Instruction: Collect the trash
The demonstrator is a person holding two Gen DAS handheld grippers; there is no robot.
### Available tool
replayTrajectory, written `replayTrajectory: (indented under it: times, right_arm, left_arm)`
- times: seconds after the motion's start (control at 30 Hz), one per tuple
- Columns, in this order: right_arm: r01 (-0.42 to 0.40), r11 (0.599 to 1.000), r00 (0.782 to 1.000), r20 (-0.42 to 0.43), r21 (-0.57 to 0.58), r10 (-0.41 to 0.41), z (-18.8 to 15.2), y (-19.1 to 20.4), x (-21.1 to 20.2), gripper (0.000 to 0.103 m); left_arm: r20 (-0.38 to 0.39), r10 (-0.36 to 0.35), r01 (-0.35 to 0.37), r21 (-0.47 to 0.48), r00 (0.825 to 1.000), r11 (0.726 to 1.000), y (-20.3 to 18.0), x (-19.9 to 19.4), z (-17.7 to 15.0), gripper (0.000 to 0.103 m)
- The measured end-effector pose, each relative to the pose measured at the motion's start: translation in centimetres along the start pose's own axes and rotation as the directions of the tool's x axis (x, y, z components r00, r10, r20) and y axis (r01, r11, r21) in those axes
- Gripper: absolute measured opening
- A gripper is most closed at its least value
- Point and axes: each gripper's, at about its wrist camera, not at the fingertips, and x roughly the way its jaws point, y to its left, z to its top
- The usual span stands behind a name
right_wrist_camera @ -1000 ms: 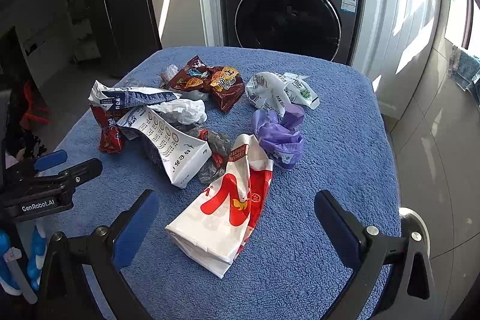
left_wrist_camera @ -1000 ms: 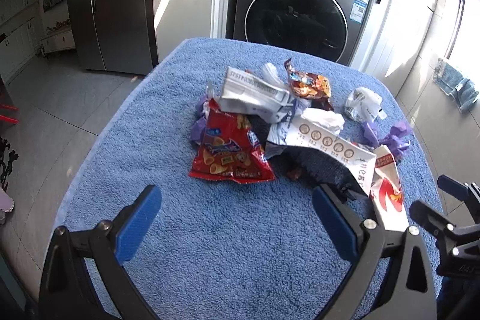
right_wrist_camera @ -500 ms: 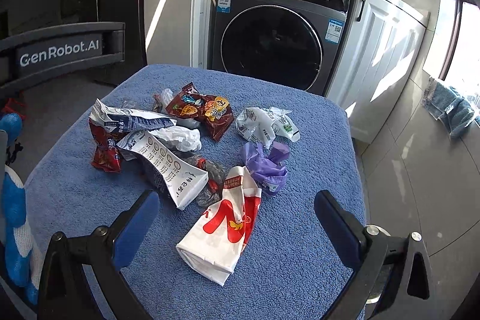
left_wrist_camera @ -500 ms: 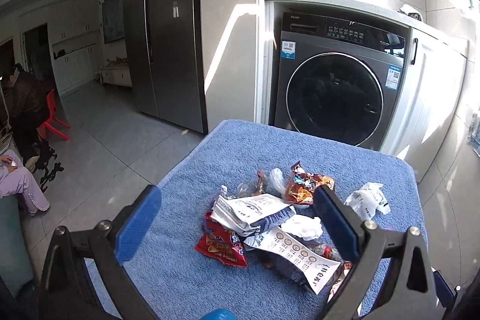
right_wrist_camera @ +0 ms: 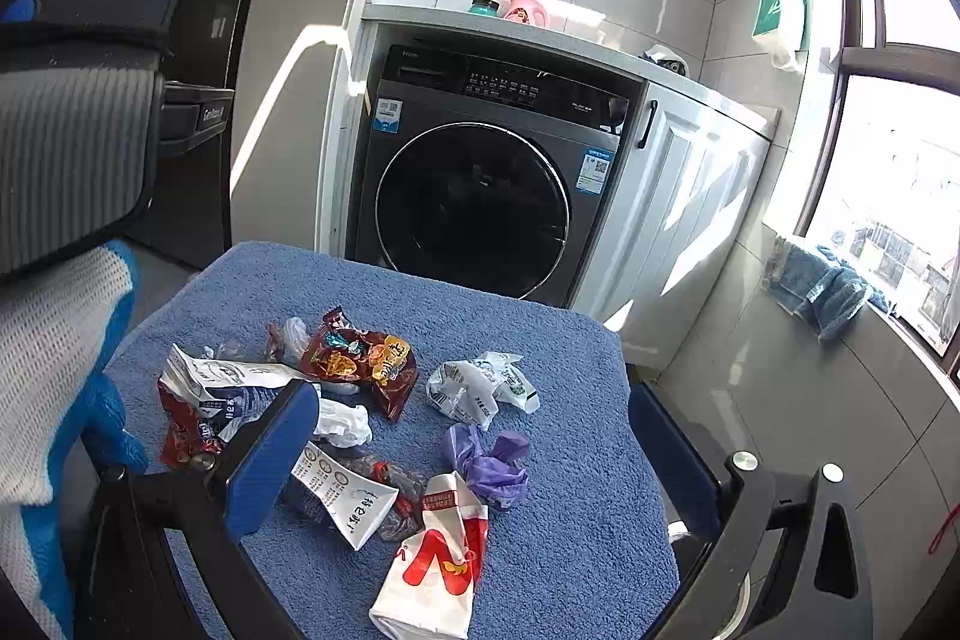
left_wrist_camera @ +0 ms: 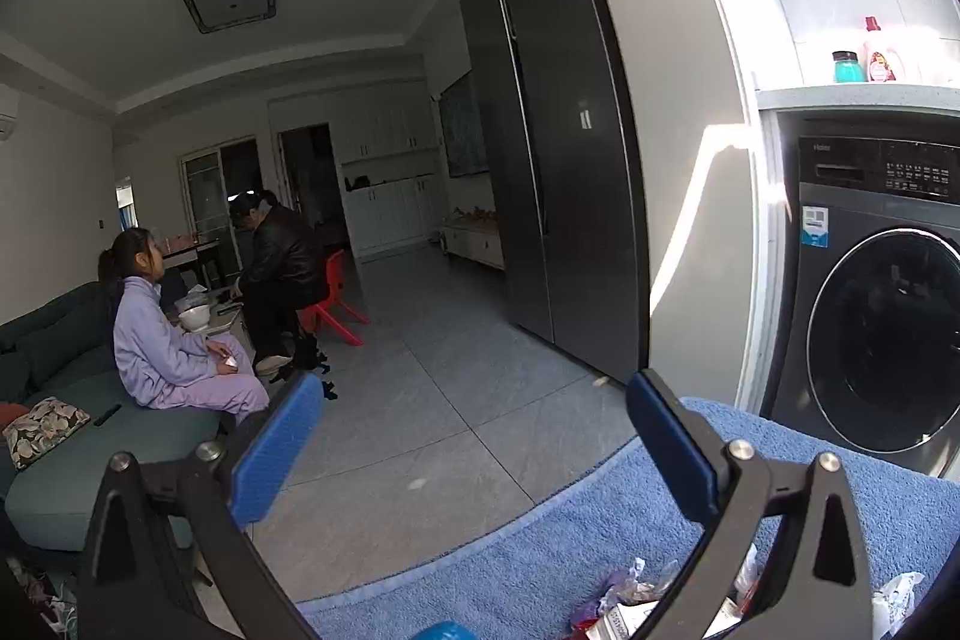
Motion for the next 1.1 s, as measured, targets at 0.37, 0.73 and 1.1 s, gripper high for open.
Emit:
replayTrajectory:
  times: [0.37,0.73,1.1]
  right_arm:
    - [0.064,0.998,0.995,0.073,-0.024,-0.063,0.3,0.9,-0.8,0.103]
    - [0.067,0.997,0.996,0.055,0.035,-0.069,0.1,0.6,-0.8,0.103]
    - [0.064,0.998,0.984,0.167,0.006,-0.064,1.1,0.2,-2.4,0.103]
  left_arm:
    - [-0.121,0.015,-0.027,-0.094,0.993,0.995,2.9,2.1,1.2,0.102]
    - [-0.081,0.019,-0.030,-0.143,0.997,0.989,3.8,1.0,1.1,0.102]
    - [-0.120,-0.024,0.010,-0.116,0.993,0.993,2.7,1.4,0.9,0.102]
